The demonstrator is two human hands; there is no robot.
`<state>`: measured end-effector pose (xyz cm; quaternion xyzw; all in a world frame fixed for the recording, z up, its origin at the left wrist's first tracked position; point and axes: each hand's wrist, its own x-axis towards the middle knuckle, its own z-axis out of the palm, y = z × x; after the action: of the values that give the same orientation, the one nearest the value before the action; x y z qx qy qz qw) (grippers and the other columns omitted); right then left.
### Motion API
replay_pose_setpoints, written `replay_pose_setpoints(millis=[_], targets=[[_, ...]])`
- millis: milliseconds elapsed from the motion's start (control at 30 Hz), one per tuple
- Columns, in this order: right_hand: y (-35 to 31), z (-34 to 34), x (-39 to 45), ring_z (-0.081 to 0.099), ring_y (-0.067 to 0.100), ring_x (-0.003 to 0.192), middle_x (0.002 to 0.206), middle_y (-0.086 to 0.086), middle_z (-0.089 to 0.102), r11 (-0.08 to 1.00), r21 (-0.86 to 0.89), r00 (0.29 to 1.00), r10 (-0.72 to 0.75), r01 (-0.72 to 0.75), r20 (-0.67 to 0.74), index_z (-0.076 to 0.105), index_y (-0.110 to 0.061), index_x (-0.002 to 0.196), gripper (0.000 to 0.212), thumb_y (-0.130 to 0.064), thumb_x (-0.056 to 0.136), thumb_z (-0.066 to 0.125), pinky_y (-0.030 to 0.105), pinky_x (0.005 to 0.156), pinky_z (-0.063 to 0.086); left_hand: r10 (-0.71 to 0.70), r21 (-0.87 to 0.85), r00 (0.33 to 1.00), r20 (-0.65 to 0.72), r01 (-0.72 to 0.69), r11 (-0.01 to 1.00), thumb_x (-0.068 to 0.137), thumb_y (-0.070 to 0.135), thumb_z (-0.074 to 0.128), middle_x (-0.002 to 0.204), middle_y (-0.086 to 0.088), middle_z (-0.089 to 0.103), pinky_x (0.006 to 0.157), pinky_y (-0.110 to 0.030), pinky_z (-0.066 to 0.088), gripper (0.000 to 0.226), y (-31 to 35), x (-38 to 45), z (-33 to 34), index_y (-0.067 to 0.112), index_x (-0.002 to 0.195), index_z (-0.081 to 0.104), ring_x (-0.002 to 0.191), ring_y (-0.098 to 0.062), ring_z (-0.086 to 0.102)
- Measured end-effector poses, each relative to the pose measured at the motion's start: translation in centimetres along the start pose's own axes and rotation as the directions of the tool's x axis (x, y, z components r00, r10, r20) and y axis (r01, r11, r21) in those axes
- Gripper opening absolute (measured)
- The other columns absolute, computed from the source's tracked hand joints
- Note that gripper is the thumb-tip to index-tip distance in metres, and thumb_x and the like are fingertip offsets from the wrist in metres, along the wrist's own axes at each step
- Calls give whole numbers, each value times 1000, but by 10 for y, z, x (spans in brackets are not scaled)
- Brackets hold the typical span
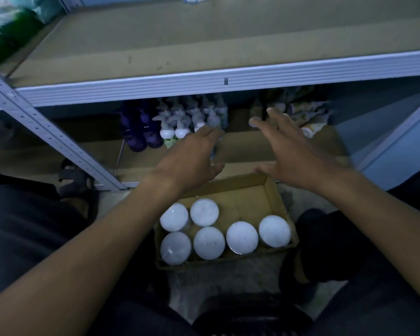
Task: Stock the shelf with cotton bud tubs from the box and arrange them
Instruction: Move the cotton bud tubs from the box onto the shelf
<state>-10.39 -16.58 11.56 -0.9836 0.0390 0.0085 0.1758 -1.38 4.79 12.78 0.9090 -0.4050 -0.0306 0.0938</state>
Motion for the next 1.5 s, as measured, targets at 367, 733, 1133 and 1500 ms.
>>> replay_pose_setpoints(millis=[367,733,1133,1500], targets=[[17,54,-11,-3,28,153,166,4,-6,991,-3,978,132,-133,164,8,-32,158,106,-42,80,80,50,118,23,-93,-81,985,146,105,991,86,33,69,145,-11,47,96,-44,49,70,9,0,54,15,147,40,126,-33,52],[31,113,-34,-9,34,152,165,9,-10,971,-71,881,239,-230,408,5,-29,158,107,-43,81,77,54,119,20,-103,-131,891,442,177,975,83,31,69,135,-14,50,92,-47,51,61,32,-16,140,11,137,48,118,-35,56],[45,148,-47,3,32,151,165,8,-4,958,-86,817,277,-272,506,6,-28,158,106,-42,81,77,48,116,29,-150,-150,813,563,279,949,89,38,68,157,-12,27,109,-47,39,82,33,-32,200,9,153,25,138,-34,38],[47,168,-48,6,34,151,164,12,-3,953,-12,778,254,-303,574,9,-21,159,101,-32,84,76,47,117,26,-103,-177,827,553,238,955,82,44,73,156,-11,29,107,-49,40,92,32,-35,234,13,154,24,135,-34,42]])
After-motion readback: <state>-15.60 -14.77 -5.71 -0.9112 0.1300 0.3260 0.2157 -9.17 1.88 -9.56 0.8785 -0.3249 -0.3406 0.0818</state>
